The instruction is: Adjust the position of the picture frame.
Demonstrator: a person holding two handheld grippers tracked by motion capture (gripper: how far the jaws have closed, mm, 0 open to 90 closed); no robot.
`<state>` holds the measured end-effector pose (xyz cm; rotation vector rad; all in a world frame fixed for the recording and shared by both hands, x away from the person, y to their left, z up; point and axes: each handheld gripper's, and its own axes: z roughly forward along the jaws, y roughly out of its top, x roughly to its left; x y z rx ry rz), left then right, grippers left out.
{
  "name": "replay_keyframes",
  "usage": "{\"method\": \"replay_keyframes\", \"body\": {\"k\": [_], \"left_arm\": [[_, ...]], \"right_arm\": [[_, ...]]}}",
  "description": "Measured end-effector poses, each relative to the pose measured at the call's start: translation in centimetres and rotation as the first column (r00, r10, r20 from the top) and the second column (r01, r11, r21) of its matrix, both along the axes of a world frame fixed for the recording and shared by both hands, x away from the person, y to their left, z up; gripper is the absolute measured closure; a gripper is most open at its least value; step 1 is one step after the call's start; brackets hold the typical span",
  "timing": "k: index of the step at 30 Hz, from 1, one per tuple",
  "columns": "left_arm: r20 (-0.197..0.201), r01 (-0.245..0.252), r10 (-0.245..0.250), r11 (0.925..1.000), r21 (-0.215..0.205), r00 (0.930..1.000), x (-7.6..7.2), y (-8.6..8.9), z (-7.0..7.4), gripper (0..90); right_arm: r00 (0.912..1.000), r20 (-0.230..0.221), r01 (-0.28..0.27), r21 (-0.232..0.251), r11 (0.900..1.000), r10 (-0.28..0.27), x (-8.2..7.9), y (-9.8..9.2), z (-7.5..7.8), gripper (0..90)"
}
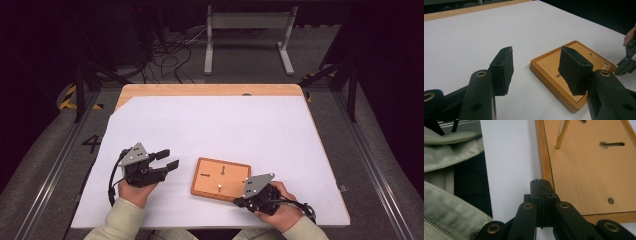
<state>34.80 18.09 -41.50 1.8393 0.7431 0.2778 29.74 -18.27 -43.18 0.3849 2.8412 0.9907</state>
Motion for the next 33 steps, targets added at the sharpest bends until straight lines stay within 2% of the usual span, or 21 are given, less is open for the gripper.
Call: {"method": "replay_keyframes", "body": {"k": [2,11,14,18,24,28,30,33], "left_arm": [[-0.001,0.0,0.0,1.0,-0.001,1.0,0.0,0.0,0.0,45.3],[0.0,-0.001,0.001,1.0,0.007,1.0,0.0,-0.1,0.0,45.4],[-0.005,0.001,-0.001,0.9999,0.01,1.0,0.1,-0.2,-0.1,45.3],[-0.008,0.003,-0.003,0.9999,0.014,1.0,0.1,-0.2,-0.1,45.4],[-0.002,0.003,-0.003,0.9997,0.024,1.0,0.2,-0.2,-0.2,45.4],[0.002,0.0,0.0,0.9996,0.027,1.0,0.2,-0.2,-0.2,45.4],[0.0,0.001,-0.001,0.9997,0.025,1.0,0.2,-0.2,-0.2,45.3],[-0.011,-0.005,0.005,0.9998,0.017,0.9999,0.3,-0.1,-0.2,44.7]], "right_arm": [[1.0,-0.006,-0.001,-0.018,1.0,0.001,0.0,0.1,-0.2,90.0],[0.9998,-0.02,0.007,-0.024,1.0,-0.007,0.2,0.2,-0.3,90.0],[0.9984,0.022,0.053,-0.057,0.997,-0.052,0.4,0.0,-0.3,90.0],[0.9961,0.027,0.085,-0.045,0.995,-0.084,0.9,-0.6,-0.4,90.0],[0.9879,0.069,0.143,-0.049,0.989,-0.139,1.3,-1.0,-0.5,90.0],[0.9863,0.08,0.149,-0.051,0.988,-0.144,1.2,-1.0,-0.4,90.0],[0.9887,0.065,0.137,-0.017,0.99,-0.135,1.2,-1.2,-0.2,90.0],[0.9863,0.072,0.146,0.045,0.988,-0.149,1.2,-1.7,0.6,89.8]]}}
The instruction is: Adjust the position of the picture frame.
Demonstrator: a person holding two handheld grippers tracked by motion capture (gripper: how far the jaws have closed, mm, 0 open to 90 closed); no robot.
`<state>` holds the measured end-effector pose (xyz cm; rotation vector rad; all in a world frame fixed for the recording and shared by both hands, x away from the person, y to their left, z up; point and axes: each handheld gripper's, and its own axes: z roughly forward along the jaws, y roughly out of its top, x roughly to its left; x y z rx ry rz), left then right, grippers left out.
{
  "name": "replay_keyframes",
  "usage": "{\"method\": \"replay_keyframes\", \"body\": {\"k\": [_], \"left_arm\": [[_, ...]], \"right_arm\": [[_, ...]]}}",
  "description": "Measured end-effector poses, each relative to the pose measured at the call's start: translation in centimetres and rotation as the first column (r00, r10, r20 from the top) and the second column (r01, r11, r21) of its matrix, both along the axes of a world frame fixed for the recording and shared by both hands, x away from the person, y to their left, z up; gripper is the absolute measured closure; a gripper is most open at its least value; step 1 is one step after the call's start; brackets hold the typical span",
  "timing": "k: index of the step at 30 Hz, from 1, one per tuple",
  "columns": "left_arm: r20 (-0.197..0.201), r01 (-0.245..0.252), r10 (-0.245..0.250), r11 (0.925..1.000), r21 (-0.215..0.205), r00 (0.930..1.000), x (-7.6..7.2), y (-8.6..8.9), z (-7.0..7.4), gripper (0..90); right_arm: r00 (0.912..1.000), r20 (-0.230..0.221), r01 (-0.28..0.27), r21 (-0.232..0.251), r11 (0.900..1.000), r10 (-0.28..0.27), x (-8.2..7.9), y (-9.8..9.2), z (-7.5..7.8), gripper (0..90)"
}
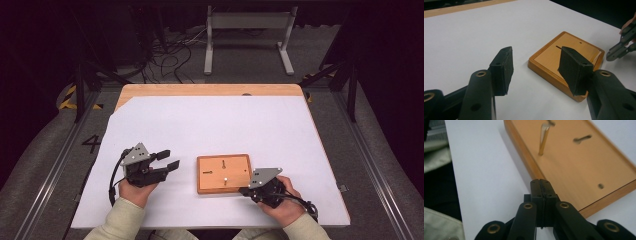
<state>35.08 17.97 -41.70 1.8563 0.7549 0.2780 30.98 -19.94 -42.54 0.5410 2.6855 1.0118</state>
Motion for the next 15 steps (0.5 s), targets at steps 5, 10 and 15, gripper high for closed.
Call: {"method": "replay_keyframes", "body": {"k": [5,10,15], "left_arm": [[-0.001,-0.012,0.012,0.9999,0.0,0.9999,0.2,0.0,-0.1,42.4],[0.002,-0.012,0.011,0.9999,0.011,0.9999,0.1,-0.1,0.0,42.1],[0.004,-0.014,0.014,0.9998,0.016,0.9999,0.1,-0.1,-0.1,42.0]], "right_arm": [[0.9956,0.04,0.079,0.134,0.988,-0.085,0.5,-1.6,1.8,75.6],[0.9817,0.07,0.154,0.257,0.954,-0.177,0.9,-2.8,2.7,65.0],[0.9616,0.086,0.22,0.328,0.919,-0.26,1.1,-3.5,3.2,60.6]]}}
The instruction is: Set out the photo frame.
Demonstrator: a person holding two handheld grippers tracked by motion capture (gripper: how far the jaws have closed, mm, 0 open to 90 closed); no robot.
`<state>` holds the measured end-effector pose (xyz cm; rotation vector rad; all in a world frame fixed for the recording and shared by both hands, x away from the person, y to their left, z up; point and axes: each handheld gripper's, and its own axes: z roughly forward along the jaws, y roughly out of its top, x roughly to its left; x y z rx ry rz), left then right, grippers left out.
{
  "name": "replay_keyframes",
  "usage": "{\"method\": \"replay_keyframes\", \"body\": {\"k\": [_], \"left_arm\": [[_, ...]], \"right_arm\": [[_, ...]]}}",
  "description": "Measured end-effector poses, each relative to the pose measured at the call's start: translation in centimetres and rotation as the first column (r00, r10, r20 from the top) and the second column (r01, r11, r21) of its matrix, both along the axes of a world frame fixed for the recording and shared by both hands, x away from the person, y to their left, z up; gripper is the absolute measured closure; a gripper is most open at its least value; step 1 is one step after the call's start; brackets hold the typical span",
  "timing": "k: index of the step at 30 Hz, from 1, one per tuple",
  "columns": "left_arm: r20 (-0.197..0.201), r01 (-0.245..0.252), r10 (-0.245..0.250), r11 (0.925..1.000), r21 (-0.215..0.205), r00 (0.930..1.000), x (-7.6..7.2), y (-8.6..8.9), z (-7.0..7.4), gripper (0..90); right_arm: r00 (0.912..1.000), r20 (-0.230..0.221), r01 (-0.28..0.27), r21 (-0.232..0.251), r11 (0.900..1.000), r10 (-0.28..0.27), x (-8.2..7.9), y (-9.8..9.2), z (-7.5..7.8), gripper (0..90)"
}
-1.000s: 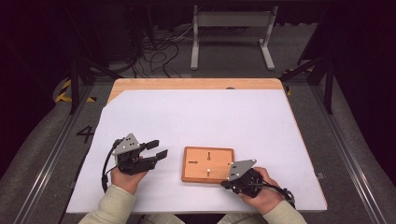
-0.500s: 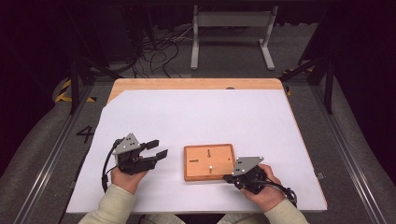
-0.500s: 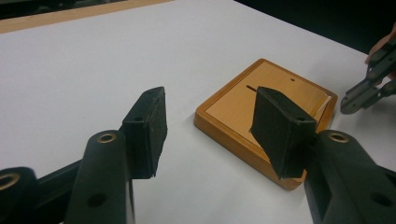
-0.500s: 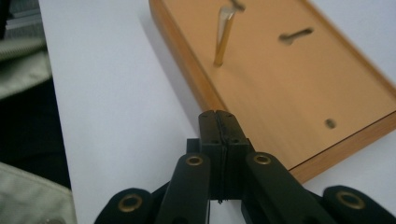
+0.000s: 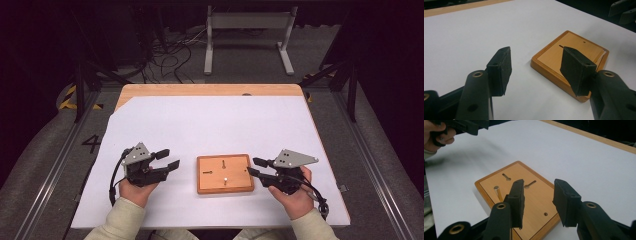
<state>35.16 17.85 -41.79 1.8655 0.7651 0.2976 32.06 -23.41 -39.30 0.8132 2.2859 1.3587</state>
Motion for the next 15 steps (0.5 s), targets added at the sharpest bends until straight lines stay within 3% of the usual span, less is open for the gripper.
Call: {"method": "replay_keyframes", "body": {"k": [5,8,15], "left_arm": [[0.001,-0.003,0.003,1.0,0.003,1.0,-0.09,0.06,0.0,41.8],[-0.002,-0.004,0.004,1.0,0.002,1.0,-0.05,0.03,-0.04,41.5],[-0.003,-0.003,0.003,0.9999,0.01,1.0,-0.05,-0.03,-0.07,41.3]], "right_arm": [[0.9995,0.014,0.029,0.043,0.999,-0.029,0.42,-0.2,0.3,51.6],[0.9982,0.05,0.03,0.091,0.995,-0.034,0.67,-0.07,0.14,49.6],[0.9979,0.059,0.021,0.096,0.995,-0.027,0.79,0.69,0.03,47.0]]}}
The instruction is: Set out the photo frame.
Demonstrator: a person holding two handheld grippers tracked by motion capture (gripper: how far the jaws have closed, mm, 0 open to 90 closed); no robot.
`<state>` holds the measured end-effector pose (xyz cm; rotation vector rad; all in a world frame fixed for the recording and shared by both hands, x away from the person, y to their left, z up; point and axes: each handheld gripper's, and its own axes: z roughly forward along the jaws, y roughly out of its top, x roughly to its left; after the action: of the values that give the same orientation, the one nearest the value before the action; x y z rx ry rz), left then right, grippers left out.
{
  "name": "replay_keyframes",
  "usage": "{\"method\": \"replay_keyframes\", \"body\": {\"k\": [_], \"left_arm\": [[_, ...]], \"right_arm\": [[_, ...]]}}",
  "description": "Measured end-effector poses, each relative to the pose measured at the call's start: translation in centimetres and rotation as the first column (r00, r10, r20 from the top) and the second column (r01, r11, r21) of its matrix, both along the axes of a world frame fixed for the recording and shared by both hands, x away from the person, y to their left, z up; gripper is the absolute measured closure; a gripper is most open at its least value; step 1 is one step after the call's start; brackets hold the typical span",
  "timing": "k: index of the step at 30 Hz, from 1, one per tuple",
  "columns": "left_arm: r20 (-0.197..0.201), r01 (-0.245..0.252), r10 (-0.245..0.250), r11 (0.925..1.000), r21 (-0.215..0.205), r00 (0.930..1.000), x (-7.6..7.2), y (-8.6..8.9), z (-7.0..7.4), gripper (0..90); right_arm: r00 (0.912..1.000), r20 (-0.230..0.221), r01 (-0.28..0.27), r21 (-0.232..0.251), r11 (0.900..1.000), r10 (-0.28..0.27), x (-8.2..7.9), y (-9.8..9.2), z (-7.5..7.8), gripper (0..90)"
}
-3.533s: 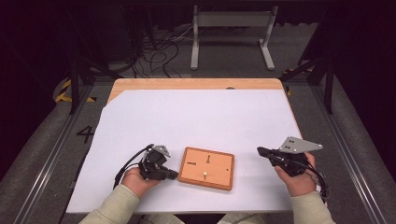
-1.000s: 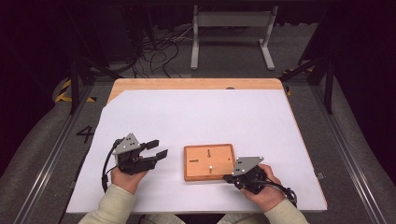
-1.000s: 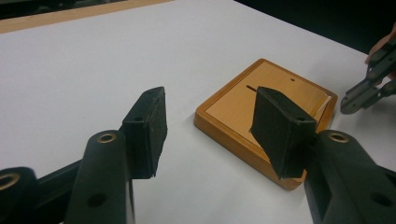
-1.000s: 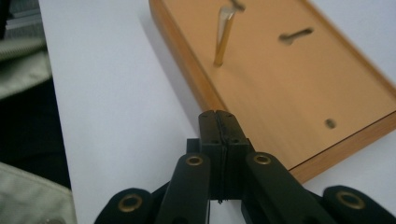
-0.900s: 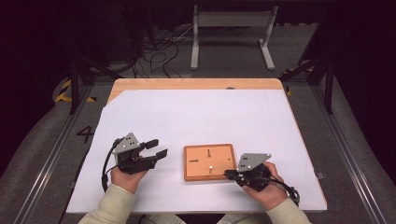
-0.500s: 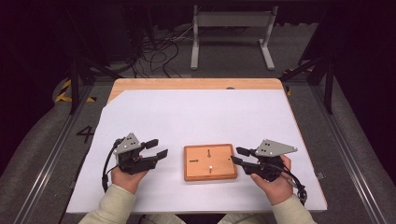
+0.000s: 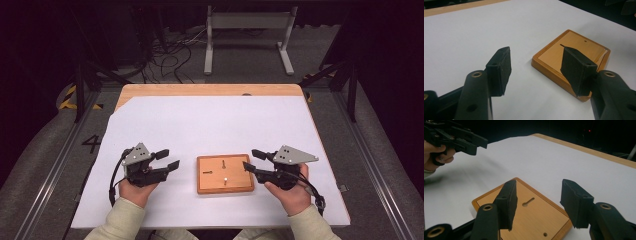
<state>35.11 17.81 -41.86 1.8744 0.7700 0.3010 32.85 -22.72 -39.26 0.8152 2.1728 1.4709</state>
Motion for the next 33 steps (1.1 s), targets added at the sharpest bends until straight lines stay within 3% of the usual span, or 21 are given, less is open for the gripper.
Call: {"method": "replay_keyframes", "body": {"k": [6,12,19,33], "left_arm": [[0.0,-0.001,0.001,1.0,0.002,1.0,0.0,-0.1,0.0,41.0],[0.004,0.004,-0.004,0.9999,0.012,1.0,0.1,-0.1,-0.1,40.9],[-0.003,0.005,-0.005,0.9999,0.011,1.0,0.1,-0.2,-0.1,40.8],[-0.015,0.013,-0.012,0.9996,0.026,0.9998,0.2,-0.3,-0.3,40.3]], "right_arm": [[0.9994,0.0,-0.034,0.0,0.999,0.034,-0.1,1.1,-0.2,46.6],[0.9939,-0.025,-0.108,-0.027,0.994,0.107,-0.2,2.8,-0.7,49.8],[0.9875,-0.052,-0.152,-0.055,0.987,0.149,-0.2,3.6,-1.2,52.0],[0.9652,-0.113,-0.251,-0.15,0.956,0.236,0.2,5.4,-3.2,59.5]]}}
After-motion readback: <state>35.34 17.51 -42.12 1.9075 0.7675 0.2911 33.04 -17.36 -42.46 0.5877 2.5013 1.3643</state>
